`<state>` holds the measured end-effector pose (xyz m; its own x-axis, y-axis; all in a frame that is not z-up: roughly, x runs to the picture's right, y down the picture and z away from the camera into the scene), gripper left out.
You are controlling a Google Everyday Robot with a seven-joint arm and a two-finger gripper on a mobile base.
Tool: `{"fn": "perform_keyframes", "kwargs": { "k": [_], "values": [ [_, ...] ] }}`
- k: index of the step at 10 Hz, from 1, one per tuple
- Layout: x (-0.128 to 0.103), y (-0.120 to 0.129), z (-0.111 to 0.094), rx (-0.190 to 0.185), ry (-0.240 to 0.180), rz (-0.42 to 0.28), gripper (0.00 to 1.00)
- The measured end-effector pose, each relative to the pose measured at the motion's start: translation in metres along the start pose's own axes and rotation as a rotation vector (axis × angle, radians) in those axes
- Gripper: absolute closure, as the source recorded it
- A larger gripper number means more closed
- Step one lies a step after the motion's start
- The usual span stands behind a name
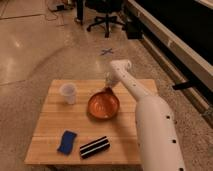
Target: Place the pepper in the ceramic cup
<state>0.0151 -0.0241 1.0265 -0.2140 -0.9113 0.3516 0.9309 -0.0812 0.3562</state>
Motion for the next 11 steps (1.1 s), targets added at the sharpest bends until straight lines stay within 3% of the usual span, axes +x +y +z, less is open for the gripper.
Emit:
{"fn": "perform_keyframes", "kwargs": {
  "k": [3, 5, 8, 11],
  "values": [
    [0.028, -0.001, -0.013, 0.016, 0.081, -0.005, 1.0],
    [0.057, -0.016, -0.031, 0.057, 0.164, -0.017, 1.0],
    [0.089, -0.065, -0.07, 0.164, 0.262, -0.042, 1.0],
    [0.089, -0.128, -0.104, 0.298, 0.303, -0.101, 1.0]
  ]
}}
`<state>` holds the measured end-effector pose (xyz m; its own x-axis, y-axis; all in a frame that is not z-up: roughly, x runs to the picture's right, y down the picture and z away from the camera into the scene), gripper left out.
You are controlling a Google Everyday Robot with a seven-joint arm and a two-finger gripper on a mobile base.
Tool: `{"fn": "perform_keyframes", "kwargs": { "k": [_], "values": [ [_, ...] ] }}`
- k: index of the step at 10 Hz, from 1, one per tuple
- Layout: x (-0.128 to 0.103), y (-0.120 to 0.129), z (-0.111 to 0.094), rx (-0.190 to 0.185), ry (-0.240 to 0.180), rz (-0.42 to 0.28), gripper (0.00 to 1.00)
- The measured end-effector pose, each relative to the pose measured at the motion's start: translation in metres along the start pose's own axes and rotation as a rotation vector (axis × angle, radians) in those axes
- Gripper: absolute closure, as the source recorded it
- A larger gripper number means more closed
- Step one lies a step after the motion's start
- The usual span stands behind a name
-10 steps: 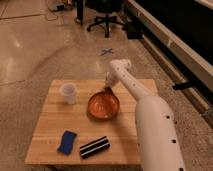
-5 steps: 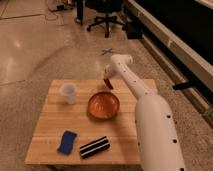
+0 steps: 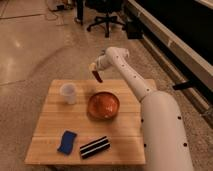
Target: Place the pepper in the ceramic cup
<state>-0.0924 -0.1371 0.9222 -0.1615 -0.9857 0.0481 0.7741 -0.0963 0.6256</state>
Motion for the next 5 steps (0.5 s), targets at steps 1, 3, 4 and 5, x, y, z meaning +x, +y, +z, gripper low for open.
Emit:
{"fn": "perform_keyframes", "kwargs": {
  "k": [1, 3, 4, 5],
  "values": [
    [-0.003, -0.017, -0.005, 0.041, 0.007, -0.006, 1.0],
    [-0.013, -0.042, -0.012, 0.102, 0.01, -0.01, 1.0],
    [-0.016, -0.049, -0.014, 0.116, 0.01, -0.011, 1.0],
    [-0.016, -0.049, -0.013, 0.116, 0.01, -0.011, 1.0]
  ]
}}
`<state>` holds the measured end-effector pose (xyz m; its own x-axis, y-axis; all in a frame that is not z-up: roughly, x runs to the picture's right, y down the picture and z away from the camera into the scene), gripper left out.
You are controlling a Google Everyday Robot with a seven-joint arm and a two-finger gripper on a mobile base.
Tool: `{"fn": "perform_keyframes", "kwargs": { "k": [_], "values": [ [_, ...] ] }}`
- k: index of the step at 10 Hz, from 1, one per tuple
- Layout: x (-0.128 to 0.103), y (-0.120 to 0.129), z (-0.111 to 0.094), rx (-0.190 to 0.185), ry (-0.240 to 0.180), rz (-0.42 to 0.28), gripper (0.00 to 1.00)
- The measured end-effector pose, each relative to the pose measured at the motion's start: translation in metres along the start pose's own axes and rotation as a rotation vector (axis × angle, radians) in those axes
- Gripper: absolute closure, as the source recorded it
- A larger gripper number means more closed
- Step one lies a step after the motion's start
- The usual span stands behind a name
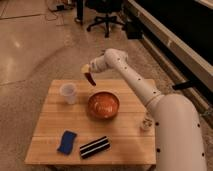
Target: Place the pepper in the ceramic cup
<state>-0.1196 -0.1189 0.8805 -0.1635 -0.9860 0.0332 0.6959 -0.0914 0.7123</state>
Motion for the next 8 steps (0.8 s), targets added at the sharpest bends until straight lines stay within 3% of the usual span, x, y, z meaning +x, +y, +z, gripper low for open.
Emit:
{"fn": "perform_keyframes", "kwargs": {
  "k": [5, 6, 8],
  "values": [
    [0.002, -0.002, 0.001, 0.005, 0.008, -0.009, 1.0],
    [0.007, -0.008, 0.004, 0.015, 0.021, -0.025, 1.0],
    [0.018, -0.038, 0.021, 0.069, 0.057, -0.087, 1.0]
  ]
}}
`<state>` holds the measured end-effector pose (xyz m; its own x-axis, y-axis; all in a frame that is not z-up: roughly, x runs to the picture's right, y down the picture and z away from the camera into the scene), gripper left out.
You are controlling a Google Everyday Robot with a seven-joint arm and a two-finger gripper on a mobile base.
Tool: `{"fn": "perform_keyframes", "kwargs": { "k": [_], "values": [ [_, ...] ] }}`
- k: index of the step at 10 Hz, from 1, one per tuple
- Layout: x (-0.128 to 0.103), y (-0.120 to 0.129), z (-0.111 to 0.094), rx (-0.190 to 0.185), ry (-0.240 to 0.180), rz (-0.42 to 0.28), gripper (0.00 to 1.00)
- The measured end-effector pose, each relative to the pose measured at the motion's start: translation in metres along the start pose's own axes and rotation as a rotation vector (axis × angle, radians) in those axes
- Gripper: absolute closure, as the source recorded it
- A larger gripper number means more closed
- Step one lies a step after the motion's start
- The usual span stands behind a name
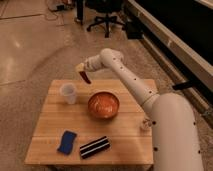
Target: Place the pepper in the ceramic cup
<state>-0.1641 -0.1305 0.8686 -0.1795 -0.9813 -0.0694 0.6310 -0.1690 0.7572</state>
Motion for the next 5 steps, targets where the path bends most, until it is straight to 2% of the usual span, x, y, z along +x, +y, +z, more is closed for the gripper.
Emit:
{"fn": "perform_keyframes", "kwargs": {
  "k": [5],
  "values": [
    [0.002, -0.04, 0.029, 0.086, 0.017, -0.045, 1.0]
  ]
}}
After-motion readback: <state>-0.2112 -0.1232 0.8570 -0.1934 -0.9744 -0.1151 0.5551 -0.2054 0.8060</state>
